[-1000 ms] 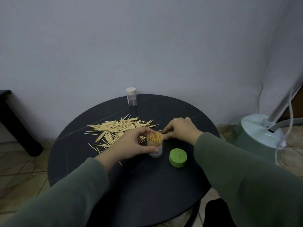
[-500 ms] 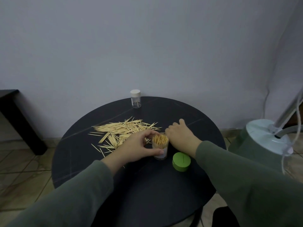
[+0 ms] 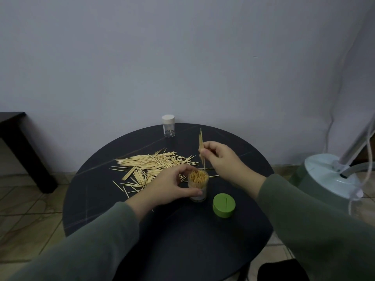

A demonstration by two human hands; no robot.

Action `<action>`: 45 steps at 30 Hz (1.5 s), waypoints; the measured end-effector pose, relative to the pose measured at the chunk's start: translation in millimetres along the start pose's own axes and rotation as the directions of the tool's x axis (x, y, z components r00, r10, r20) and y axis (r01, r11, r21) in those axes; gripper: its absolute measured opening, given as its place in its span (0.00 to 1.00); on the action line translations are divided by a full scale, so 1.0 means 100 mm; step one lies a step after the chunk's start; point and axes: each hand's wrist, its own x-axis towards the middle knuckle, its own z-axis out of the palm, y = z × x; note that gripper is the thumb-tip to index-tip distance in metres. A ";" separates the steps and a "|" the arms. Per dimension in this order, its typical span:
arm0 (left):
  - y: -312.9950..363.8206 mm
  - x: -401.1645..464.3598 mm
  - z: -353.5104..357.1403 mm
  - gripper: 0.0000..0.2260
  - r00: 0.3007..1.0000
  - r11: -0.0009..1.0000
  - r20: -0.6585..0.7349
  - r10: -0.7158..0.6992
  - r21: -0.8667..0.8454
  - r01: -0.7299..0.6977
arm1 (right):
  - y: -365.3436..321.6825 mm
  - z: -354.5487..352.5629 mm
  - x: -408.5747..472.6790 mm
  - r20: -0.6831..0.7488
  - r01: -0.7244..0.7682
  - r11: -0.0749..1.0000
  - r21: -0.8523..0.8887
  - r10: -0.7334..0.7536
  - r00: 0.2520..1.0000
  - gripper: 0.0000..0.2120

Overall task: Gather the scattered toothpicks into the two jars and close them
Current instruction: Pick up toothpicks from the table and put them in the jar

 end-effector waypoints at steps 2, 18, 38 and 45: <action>0.00 -0.01 0.01 0.24 1.000 1.000 -0.017 -0.002 0.002 0.002 | 0.00 0.09 -0.04 0.027 0.006 0.999 0.045 -0.008 1.000 0.06; 0.04 -0.02 0.02 0.22 0.889 0.929 -0.309 0.338 0.264 -0.261 | 0.25 0.02 -0.08 0.118 0.038 0.993 -0.111 -0.025 0.993 0.04; 0.10 -0.03 0.03 0.22 0.961 0.906 -0.054 0.271 0.352 -0.236 | 0.31 -0.16 -0.07 0.302 0.111 0.940 -0.323 -0.009 0.953 0.22; 0.22 -0.16 -0.17 0.28 0.995 0.935 -0.074 0.061 0.355 -0.031 | 0.31 -0.15 -0.02 0.299 0.095 0.924 -0.370 0.022 0.954 0.25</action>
